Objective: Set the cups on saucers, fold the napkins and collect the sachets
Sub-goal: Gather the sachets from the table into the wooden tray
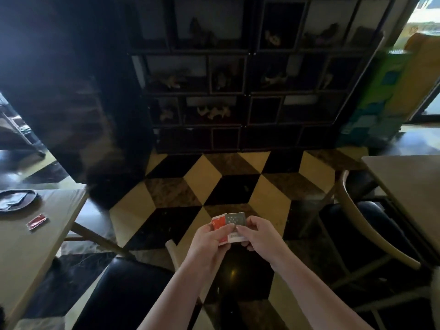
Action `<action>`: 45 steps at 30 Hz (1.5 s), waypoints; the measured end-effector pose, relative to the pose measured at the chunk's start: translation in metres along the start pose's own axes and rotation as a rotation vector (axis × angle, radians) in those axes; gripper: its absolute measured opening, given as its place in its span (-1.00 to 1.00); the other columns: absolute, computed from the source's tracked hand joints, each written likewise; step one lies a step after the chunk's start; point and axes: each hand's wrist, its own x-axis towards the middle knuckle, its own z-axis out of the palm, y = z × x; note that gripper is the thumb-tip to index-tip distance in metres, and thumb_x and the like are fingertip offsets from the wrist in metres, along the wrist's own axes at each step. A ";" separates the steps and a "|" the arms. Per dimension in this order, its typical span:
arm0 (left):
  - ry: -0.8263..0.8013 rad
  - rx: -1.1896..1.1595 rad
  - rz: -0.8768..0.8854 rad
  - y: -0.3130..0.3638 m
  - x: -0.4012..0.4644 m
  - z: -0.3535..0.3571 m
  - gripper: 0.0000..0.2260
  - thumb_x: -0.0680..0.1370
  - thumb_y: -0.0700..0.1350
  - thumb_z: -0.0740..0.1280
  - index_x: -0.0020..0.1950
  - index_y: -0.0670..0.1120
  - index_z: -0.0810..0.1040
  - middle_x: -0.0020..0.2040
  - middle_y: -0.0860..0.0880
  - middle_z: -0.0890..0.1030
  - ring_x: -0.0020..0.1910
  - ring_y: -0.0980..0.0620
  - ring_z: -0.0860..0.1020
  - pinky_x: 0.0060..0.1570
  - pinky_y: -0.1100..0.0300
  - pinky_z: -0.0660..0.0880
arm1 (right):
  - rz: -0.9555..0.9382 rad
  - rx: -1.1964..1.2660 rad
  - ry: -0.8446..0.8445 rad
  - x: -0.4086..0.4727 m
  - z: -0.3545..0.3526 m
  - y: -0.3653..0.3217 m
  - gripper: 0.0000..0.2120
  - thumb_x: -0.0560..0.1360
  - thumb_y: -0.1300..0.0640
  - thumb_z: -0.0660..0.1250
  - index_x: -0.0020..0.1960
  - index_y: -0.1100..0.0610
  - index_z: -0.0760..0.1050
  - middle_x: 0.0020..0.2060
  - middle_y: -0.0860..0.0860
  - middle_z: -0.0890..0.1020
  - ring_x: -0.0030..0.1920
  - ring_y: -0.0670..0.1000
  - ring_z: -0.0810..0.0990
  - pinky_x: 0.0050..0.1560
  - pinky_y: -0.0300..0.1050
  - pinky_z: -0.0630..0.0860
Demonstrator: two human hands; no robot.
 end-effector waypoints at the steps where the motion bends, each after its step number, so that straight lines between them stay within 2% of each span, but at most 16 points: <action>1: 0.011 0.007 0.006 0.007 0.020 0.003 -0.65 0.48 -0.08 0.49 0.19 -0.22 0.62 0.08 -0.22 0.70 0.07 -0.17 0.68 0.06 0.01 0.59 | 0.011 0.007 0.000 0.020 -0.005 -0.007 -0.89 0.59 -0.02 0.33 0.02 -0.01 0.58 -0.13 -0.05 0.69 -0.17 -0.09 0.68 -0.25 -0.30 0.58; 3: 0.055 0.014 0.021 0.027 0.063 0.009 -0.67 0.46 -0.05 0.50 0.16 -0.18 0.65 0.04 -0.19 0.71 0.03 -0.15 0.70 0.01 0.02 0.60 | 0.022 0.014 -0.005 0.063 -0.017 -0.024 -0.87 0.58 -0.05 0.35 0.03 -0.01 0.59 -0.13 -0.04 0.70 -0.15 -0.04 0.68 -0.22 -0.25 0.57; 7: 0.135 -0.018 0.027 0.065 0.141 0.005 -0.68 0.46 -0.01 0.50 0.12 -0.16 0.66 0.03 -0.18 0.72 0.03 -0.16 0.69 0.11 -0.08 0.60 | 0.009 -0.020 -0.029 0.144 -0.032 -0.062 -0.89 0.58 -0.04 0.36 0.03 -0.03 0.59 -0.12 -0.03 0.70 -0.14 -0.02 0.67 -0.18 -0.22 0.55; 10: 0.210 -0.078 0.027 0.091 0.183 -0.013 -0.68 0.48 -0.02 0.49 0.15 -0.15 0.65 0.04 -0.16 0.71 0.03 -0.13 0.68 -0.03 0.02 0.60 | -0.001 -0.029 -0.072 0.200 -0.030 -0.088 -0.92 0.59 0.01 0.35 0.07 -0.06 0.57 -0.08 -0.03 0.69 -0.06 0.01 0.67 -0.15 -0.21 0.56; 12: 0.239 -0.105 0.034 0.108 0.201 -0.031 -0.73 0.45 -0.02 0.51 0.10 -0.10 0.69 0.02 -0.13 0.72 0.02 -0.11 0.69 0.00 0.01 0.60 | -0.008 -0.032 -0.134 0.234 -0.017 -0.103 -0.90 0.58 0.01 0.36 0.09 -0.06 0.57 -0.09 -0.04 0.68 -0.10 -0.06 0.66 -0.22 -0.29 0.54; 15: 0.359 -0.148 0.063 0.126 0.219 -0.071 -0.80 0.45 -0.03 0.50 0.03 -0.06 0.71 -0.02 -0.11 0.73 -0.01 -0.10 0.70 0.02 -0.01 0.62 | -0.009 -0.037 -0.249 0.283 0.019 -0.126 -0.86 0.58 0.01 0.37 0.12 -0.04 0.57 -0.09 -0.04 0.68 -0.13 -0.11 0.66 -0.30 -0.34 0.52; 18: 0.541 -0.264 0.090 0.135 0.230 -0.124 -0.73 0.47 -0.04 0.49 0.12 -0.11 0.66 0.01 -0.16 0.72 0.05 -0.17 0.68 0.01 -0.02 0.63 | -0.017 -0.074 -0.414 0.330 0.068 -0.151 -0.93 0.57 0.05 0.39 0.05 -0.05 0.55 -0.08 -0.01 0.68 -0.08 -0.04 0.67 -0.17 -0.21 0.60; 22: 0.829 -0.480 0.152 0.139 0.239 -0.189 -0.75 0.47 -0.08 0.48 0.11 -0.13 0.64 -0.03 -0.18 0.71 -0.01 -0.19 0.65 -0.07 -0.03 0.58 | -0.012 -0.152 -0.696 0.389 0.138 -0.180 -0.94 0.58 0.12 0.38 0.03 -0.01 0.55 -0.01 0.05 0.65 -0.05 -0.01 0.66 -0.17 -0.24 0.55; 27: 1.098 -0.610 0.221 0.151 0.249 -0.232 -0.56 0.40 0.11 0.52 0.17 -0.09 0.61 -0.03 -0.13 0.71 -0.05 -0.10 0.67 0.00 -0.04 0.58 | 0.030 -0.232 -0.989 0.442 0.226 -0.214 -0.88 0.57 0.18 0.37 -0.06 -0.03 0.51 -0.06 0.03 0.64 -0.11 -0.02 0.62 -0.10 -0.18 0.56; 29: 1.160 -0.649 0.245 0.159 0.253 -0.233 -0.51 0.35 0.19 0.52 0.18 -0.04 0.62 0.01 -0.10 0.72 -0.04 -0.08 0.68 -0.04 0.01 0.57 | 0.055 -0.271 -1.123 0.454 0.255 -0.227 -0.92 0.57 0.18 0.37 0.02 0.02 0.56 -0.03 0.08 0.67 -0.13 -0.02 0.64 -0.16 -0.21 0.56; 31: 1.219 -0.719 0.270 0.171 0.256 -0.235 -0.50 0.35 0.20 0.52 0.19 -0.04 0.62 0.04 -0.12 0.71 -0.03 -0.11 0.67 -0.10 0.04 0.53 | 0.064 -0.307 -1.251 0.463 0.282 -0.241 -0.85 0.57 0.18 0.37 0.13 0.09 0.57 0.02 0.12 0.68 -0.13 -0.03 0.66 -0.21 -0.24 0.56; 34: 1.329 -0.787 0.291 0.187 0.258 -0.247 -0.49 0.36 0.17 0.51 0.19 -0.11 0.61 -0.02 -0.14 0.71 -0.11 -0.09 0.68 -0.20 0.07 0.56 | 0.052 -0.385 -1.366 0.475 0.312 -0.254 -0.78 0.54 0.12 0.42 0.18 0.08 0.58 0.02 0.06 0.71 -0.08 -0.01 0.71 -0.16 -0.23 0.58; 36: 1.337 -0.835 0.333 0.192 0.258 -0.257 -0.54 0.42 0.10 0.52 0.21 -0.14 0.61 0.07 -0.20 0.70 0.00 -0.17 0.70 -0.06 -0.03 0.63 | 0.039 -0.409 -1.442 0.483 0.329 -0.259 -0.79 0.50 0.10 0.46 0.13 0.06 0.61 -0.05 0.01 0.74 -0.12 -0.06 0.73 -0.26 -0.28 0.58; 38: 1.341 -0.848 0.371 0.198 0.258 -0.270 -0.54 0.43 0.06 0.53 0.24 -0.15 0.59 0.13 -0.25 0.67 0.11 -0.24 0.66 0.16 -0.22 0.56 | 0.018 -0.457 -1.509 0.490 0.348 -0.262 -0.79 0.48 0.07 0.49 0.10 0.03 0.63 -0.10 -0.01 0.75 -0.14 -0.07 0.74 -0.31 -0.31 0.57; 42: 1.401 -0.889 0.370 0.198 0.262 -0.307 -0.60 0.42 -0.05 0.54 0.21 -0.12 0.59 0.08 -0.23 0.70 0.07 -0.23 0.68 0.12 -0.21 0.59 | 0.023 -0.539 -1.601 0.495 0.390 -0.264 -0.77 0.44 0.04 0.52 0.07 0.04 0.64 -0.08 0.06 0.75 -0.09 0.01 0.75 -0.23 -0.24 0.61; 45: 1.427 -0.938 0.375 0.193 0.260 -0.348 -0.62 0.43 -0.09 0.53 0.20 -0.15 0.61 0.08 -0.24 0.69 0.07 -0.24 0.68 -0.01 -0.07 0.63 | -0.042 -0.635 -1.637 0.496 0.435 -0.263 -0.74 0.43 0.01 0.50 0.09 0.04 0.63 -0.05 0.09 0.73 -0.01 0.12 0.72 -0.07 -0.07 0.61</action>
